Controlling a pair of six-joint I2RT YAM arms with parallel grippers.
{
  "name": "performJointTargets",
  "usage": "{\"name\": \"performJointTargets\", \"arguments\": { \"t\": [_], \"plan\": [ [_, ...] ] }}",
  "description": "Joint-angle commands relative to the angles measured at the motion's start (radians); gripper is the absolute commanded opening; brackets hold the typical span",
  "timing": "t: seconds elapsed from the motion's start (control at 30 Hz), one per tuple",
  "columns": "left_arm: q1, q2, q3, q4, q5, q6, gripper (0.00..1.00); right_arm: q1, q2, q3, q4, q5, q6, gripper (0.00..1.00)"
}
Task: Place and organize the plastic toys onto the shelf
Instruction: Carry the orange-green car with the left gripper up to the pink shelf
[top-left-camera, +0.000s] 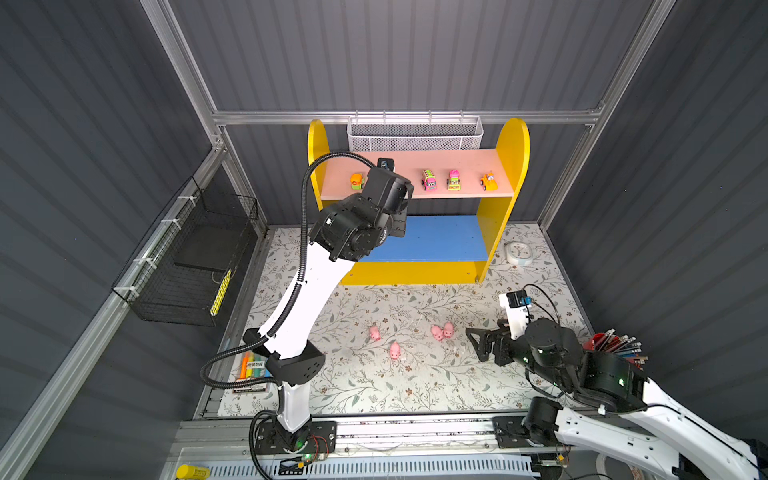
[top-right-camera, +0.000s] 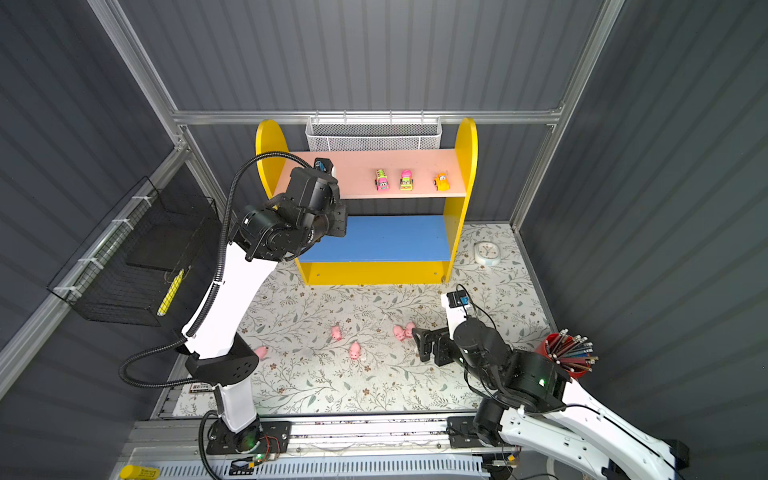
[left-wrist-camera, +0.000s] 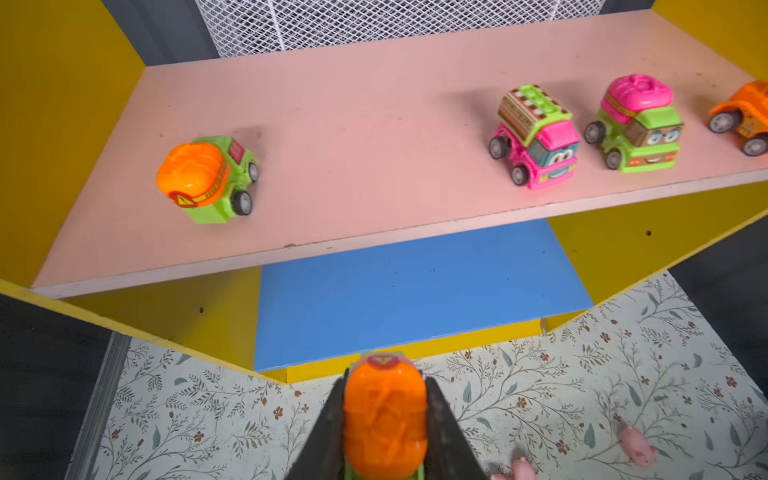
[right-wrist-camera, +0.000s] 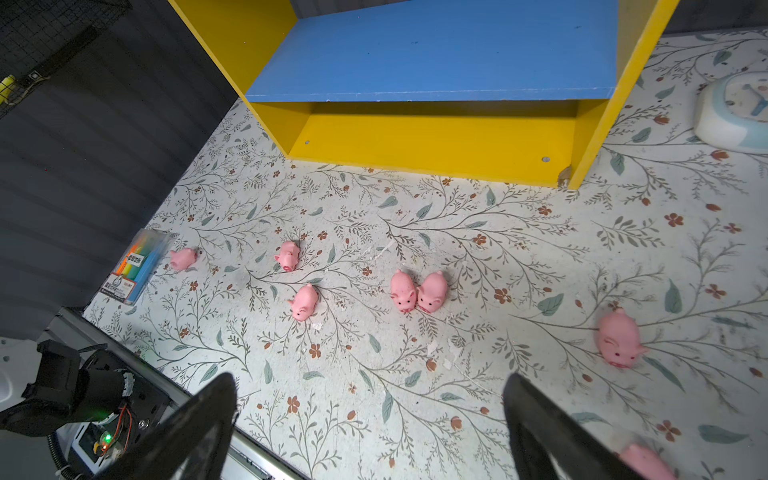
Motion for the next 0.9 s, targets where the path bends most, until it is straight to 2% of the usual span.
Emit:
{"name": "performJointTargets", "arguments": {
  "t": [0.0, 0.5, 0.63, 0.87],
  "plan": [
    [-0.002, -0.049, -0.022, 0.111, 0.019, 0.072, 0.22, 0.002, 0.002, 0.036, -0.011, 0.002, -0.019, 0.99],
    [0.004, 0.024, 0.001, 0.366, 0.021, 0.202, 0.21, 0.003, -0.013, 0.036, -0.029, 0.016, 0.009, 0.99],
    [0.017, 0.060, 0.036, 0.373, 0.020, 0.219, 0.22, 0.002, -0.012, 0.038, -0.030, 0.026, 0.013, 0.99],
    [0.075, 0.073, 0.011, 0.402, 0.079, 0.200, 0.23, 0.001, 0.002, 0.001, 0.005, 0.000, 0.040, 0.99]
  ]
}}
